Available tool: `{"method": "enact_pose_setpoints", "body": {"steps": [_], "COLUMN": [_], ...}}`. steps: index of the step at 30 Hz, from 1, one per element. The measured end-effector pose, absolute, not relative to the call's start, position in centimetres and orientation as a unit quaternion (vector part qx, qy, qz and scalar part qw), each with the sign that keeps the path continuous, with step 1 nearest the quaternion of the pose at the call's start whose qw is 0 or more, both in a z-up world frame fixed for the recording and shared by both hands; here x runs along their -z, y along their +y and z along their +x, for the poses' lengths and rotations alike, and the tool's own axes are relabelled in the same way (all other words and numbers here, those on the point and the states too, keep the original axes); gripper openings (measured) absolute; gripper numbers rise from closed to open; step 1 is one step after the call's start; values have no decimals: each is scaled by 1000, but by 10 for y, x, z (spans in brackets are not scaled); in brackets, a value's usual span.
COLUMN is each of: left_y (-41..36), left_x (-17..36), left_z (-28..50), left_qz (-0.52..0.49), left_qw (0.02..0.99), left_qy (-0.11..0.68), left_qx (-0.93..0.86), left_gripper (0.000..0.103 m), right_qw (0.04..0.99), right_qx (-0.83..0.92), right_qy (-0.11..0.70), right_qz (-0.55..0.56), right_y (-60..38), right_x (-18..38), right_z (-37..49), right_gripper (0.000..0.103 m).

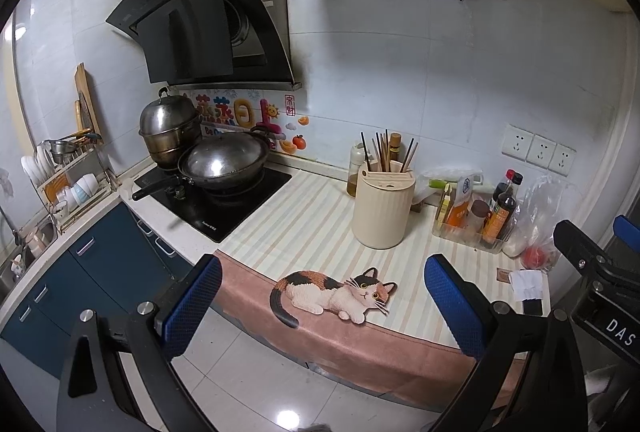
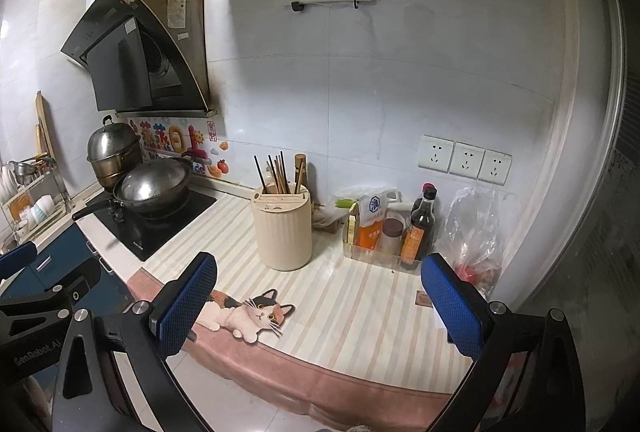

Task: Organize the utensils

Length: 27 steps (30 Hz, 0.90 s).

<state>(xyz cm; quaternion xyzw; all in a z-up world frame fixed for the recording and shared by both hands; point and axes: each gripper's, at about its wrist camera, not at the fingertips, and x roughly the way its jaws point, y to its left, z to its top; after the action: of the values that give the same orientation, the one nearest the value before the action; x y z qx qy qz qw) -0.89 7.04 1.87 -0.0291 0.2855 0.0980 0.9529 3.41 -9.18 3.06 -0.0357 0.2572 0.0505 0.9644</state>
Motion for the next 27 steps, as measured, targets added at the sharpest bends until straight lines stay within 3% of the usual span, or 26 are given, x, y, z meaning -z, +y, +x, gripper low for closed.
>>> {"method": "enact_pose_setpoints", "body": {"steps": [27], "left_y": [65], "left_x": [-28], "left_z": [-3], "left_qz": [-35], "left_qw": [952], "left_qy": [282], "left_qx": [-110], "left_gripper": [103], "right_qw": [965], "right_qx": [-50], "right_qy": [254], "right_qz": [-38], "right_y": [-92], "right_x": [-29], "right_z": [36], "right_gripper": [103]}}
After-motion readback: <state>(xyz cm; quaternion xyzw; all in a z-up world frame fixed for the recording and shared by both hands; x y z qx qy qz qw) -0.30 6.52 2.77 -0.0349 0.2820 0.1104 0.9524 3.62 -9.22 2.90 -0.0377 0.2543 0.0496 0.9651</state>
